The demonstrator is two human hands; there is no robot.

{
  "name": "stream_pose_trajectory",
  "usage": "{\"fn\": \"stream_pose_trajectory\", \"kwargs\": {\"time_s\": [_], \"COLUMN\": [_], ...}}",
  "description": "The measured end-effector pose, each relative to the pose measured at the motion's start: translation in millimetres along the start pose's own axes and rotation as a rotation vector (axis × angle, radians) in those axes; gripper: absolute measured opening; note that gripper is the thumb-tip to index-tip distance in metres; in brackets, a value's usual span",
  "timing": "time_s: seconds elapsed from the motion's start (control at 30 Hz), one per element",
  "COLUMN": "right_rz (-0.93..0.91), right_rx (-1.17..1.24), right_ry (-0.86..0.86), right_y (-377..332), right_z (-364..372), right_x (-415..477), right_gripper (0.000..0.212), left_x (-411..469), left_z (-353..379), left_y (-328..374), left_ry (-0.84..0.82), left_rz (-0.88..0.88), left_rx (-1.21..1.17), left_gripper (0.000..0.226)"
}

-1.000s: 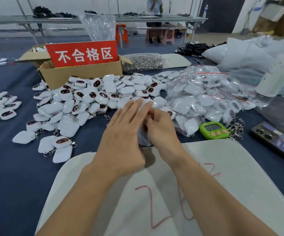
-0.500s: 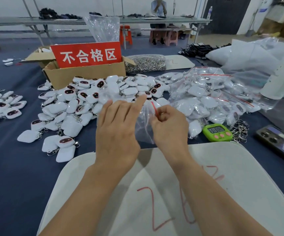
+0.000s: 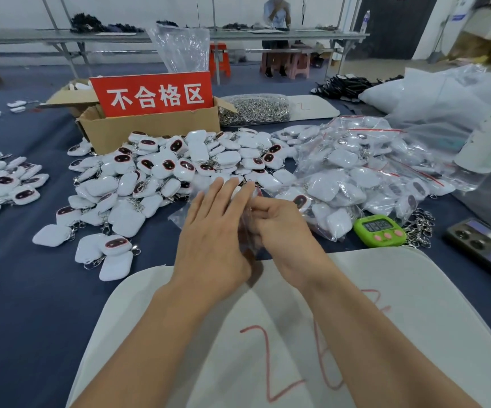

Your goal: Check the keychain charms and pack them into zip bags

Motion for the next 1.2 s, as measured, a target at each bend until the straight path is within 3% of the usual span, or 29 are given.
{"fn": "stream_pose_trajectory", "kwargs": {"time_s": [0.13, 0.3, 0.43, 0.53, 0.67, 0.77, 0.83, 0.9, 0.97, 1.1, 1.2], "right_rz": [0.061, 0.199, 0.149, 0.156, 0.105, 0.045, 0.011, -0.044, -0.124, -0.124, -0.138], "right_rx": [0.24, 0.076, 0.101, 0.3, 0.334, 0.354, 0.097, -0.327, -0.631, -0.928, -1.093], "right_ry": [0.026, -0.087, -0.237, -0.16, -0.085, 0.162, 0.294, 0.315, 0.173, -0.135, -0.225], "right_y": [-3.8, 0.5, -5.9, -6.7, -5.8, -5.6, -0.8, 5.6, 16.0, 39.7, 51.3], "right_z": [-4.5, -2.5, 5.0, 2.7, -1.3, -17.8, -27.8, -24.2, -8.2, 11.7, 18.0], "right_x": [0.8, -0.9, -1.9, -0.7, 3.8, 10.9, 12.6, 13.2, 17.8, 43.5, 67.5], "right_gripper": [0.02, 0.018, 0.026, 0.033, 0.031, 0.034, 0.029, 0.023, 0.038, 0.08, 0.084], "left_x": [1.5, 0.1, -0.5, 0.2, 0.6, 4.2, 6.6, 7.0, 6.6, 7.1, 8.0], "left_z": [-1.4, -5.5, -8.5, -11.8, -17.4, -25.9, -30.0, -30.1, -27.0, -21.7, -20.5], "left_y": [0.3, 4.1, 5.5, 6.9, 7.2, -7.9, -23.2, -36.6, -44.9, -51.8, -51.3], "left_ry": [0.012, 0.102, 0.145, 0.163, 0.245, 0.301, 0.251, 0.167, 0.086, 0.055, 0.061], "left_rz": [0.04, 0.043, 0.079, 0.14, 0.107, -0.016, -0.091, -0.161, -0.23, -0.327, -0.346], "left_rx": [-0.027, -0.071, -0.038, 0.024, 0.06, 0.107, 0.157, 0.231, 0.288, 0.23, 0.157], "left_gripper": [0.116, 0.113, 0.106, 0.102, 0.089, 0.087, 0.09, 0.089, 0.093, 0.106, 0.108]}}
Point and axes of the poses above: each hand's wrist, its own x-axis towards the middle knuckle, its own z-axis out of the palm, y = z × x, the point moved 3 cm from there along x, towards the middle knuckle, and after that the axes turned 12 degrees about -z, right-handed, at the moved point
